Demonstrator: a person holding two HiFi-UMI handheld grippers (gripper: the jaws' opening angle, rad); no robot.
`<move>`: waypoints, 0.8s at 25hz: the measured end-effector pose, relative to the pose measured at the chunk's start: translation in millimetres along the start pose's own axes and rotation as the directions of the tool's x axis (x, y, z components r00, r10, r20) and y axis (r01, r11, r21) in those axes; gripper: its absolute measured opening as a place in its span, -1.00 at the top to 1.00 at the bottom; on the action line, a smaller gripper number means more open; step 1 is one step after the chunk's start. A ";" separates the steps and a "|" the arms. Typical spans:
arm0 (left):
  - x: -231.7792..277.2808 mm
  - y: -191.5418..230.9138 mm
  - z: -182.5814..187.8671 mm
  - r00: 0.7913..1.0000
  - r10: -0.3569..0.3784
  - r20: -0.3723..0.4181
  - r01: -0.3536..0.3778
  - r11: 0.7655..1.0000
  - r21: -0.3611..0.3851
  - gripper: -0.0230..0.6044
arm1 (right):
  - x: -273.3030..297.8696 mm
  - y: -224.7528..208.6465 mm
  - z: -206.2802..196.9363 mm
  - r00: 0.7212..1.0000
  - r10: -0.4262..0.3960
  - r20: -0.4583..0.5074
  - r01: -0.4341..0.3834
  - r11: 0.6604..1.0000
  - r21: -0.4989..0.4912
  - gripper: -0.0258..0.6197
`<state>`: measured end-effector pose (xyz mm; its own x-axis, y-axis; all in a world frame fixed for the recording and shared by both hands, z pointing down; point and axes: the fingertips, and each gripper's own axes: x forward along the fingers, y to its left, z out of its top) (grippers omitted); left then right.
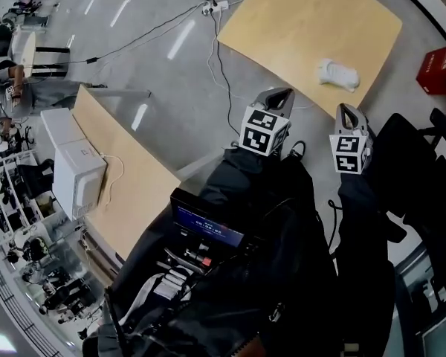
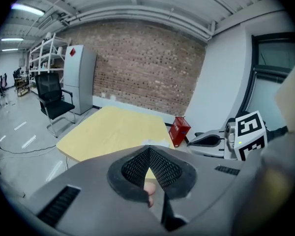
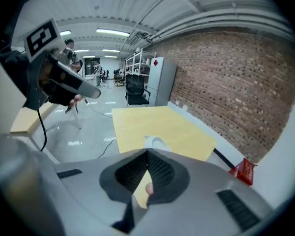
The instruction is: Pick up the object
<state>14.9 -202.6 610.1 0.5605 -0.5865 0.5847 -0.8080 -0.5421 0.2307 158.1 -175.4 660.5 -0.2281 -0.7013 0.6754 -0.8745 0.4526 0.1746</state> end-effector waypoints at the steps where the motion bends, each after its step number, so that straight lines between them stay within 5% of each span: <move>1: 1.8 1.8 -3.8 1.000 0.002 -0.010 -0.002 1.000 0.000 0.94 | 8.9 0.1 -3.9 1.000 0.002 -0.019 -0.003 0.999 -0.038 0.91; 15: 0.1 25.0 -33.1 0.998 0.010 -0.063 -0.015 0.997 -0.074 0.94 | 83.3 -7.8 -32.7 0.985 0.007 -0.173 -0.050 0.968 -0.244 0.88; 20: -4.6 30.8 -37.0 0.997 0.015 -0.072 -0.021 0.996 -0.084 0.94 | 99.8 -15.0 -33.7 0.978 0.006 -0.209 -0.070 0.951 -0.300 0.70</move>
<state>-19.2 -194.4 643.2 0.5338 -0.5498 0.6425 -0.8320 -0.4770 0.2832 162.8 -233.7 749.4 -0.1389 -0.5679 0.8113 -0.6873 0.6450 0.3339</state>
